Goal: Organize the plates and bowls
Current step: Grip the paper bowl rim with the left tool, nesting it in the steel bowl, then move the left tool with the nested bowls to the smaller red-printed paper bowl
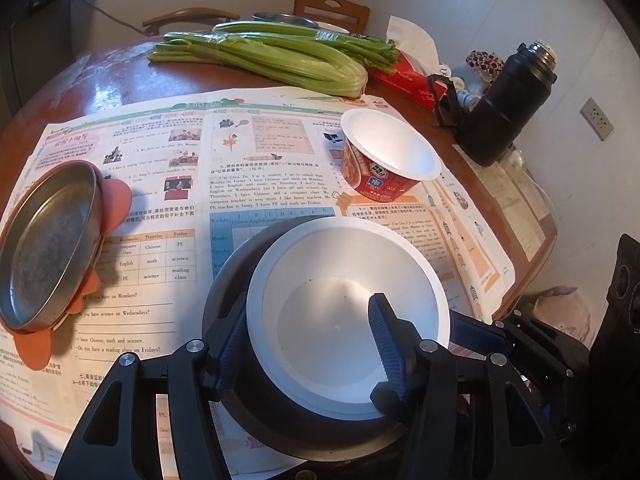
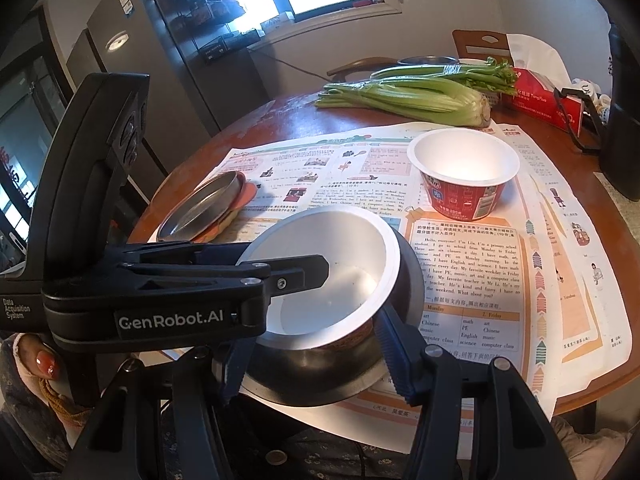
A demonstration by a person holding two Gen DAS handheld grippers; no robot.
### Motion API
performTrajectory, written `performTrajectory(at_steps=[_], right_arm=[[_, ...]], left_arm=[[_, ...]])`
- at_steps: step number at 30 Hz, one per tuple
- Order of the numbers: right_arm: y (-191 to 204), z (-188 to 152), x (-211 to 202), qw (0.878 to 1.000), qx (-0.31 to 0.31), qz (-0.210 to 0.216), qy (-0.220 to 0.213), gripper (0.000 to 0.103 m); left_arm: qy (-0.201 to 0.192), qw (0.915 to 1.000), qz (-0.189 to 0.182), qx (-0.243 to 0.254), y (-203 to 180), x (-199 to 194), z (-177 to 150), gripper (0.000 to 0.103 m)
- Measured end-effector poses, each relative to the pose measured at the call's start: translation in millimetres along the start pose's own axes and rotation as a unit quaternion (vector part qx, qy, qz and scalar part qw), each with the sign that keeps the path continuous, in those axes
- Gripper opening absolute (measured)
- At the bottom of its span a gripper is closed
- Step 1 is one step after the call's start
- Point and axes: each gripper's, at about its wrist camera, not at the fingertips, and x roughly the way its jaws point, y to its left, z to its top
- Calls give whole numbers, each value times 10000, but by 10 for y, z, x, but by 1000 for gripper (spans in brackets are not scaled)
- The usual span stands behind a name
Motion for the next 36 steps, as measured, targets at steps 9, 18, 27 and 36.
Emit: performTrajectory(at_steps=[9,18,27,36], right_arm=[[-15,-1,39,10000,-12,-5,62,59],[-23,-5,73,9999,-23,-11,104,59],[-32,-11,78,9999,-49,-4,125,59],[-49,-8,36,9999,-36,25,108,59]], left_arm=[[29,10000,13,4,4,28,-15,59],[50,10000,10,9,12,44,-29,59],[39,10000,22,33,0,48,-32,59],[14,10000,29,31,13,34,-23,59]])
